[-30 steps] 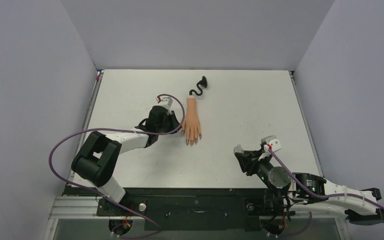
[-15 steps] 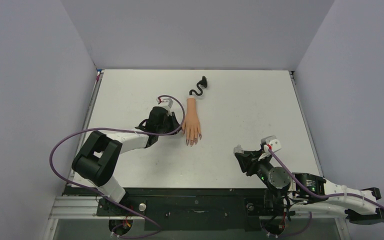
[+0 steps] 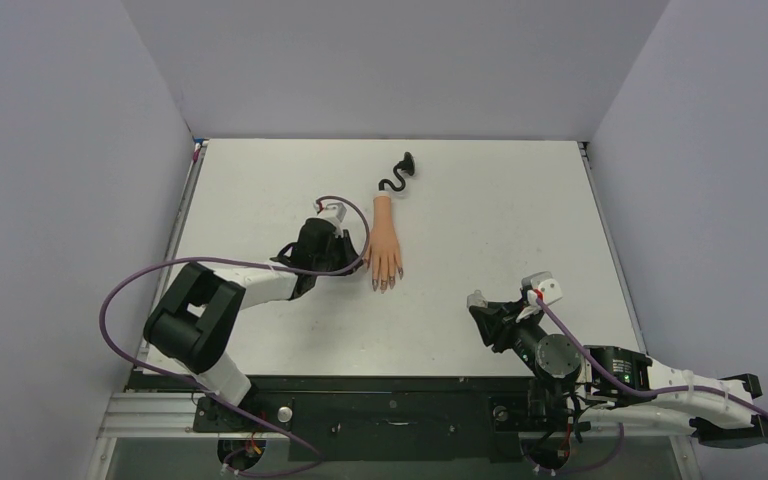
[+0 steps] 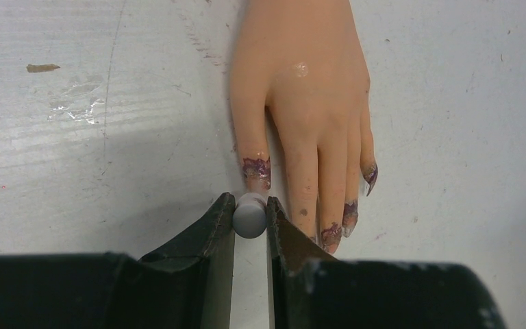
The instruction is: Paint the nails
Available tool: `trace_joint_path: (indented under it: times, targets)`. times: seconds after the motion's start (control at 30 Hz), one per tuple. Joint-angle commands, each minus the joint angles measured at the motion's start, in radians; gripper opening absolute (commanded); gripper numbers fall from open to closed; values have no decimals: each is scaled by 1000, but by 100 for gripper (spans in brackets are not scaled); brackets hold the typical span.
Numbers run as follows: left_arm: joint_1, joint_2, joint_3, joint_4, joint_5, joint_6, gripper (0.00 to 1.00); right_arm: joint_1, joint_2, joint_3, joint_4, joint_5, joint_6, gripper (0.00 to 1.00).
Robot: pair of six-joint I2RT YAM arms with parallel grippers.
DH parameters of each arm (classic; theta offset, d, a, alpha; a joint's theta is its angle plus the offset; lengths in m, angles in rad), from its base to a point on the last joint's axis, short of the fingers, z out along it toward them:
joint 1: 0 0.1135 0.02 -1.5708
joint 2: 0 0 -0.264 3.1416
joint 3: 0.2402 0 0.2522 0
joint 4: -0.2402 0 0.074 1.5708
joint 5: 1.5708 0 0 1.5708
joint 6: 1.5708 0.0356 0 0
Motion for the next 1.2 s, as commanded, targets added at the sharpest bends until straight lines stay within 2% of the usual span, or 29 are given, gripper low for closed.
trace_joint_path:
  times: [0.0, 0.57, 1.17]
  targets:
    - [-9, -49, -10, 20, 14, 13, 0, 10, -4, -3, 14, 31, 3, 0]
    - [-17, -89, 14, -30, -3, 37, 0, 12, -5, -3, 16, 30, -1, 0]
    - [15, -27, 93, -37, -21, 48, 0, 17, -6, -5, 17, 36, 1, 0]
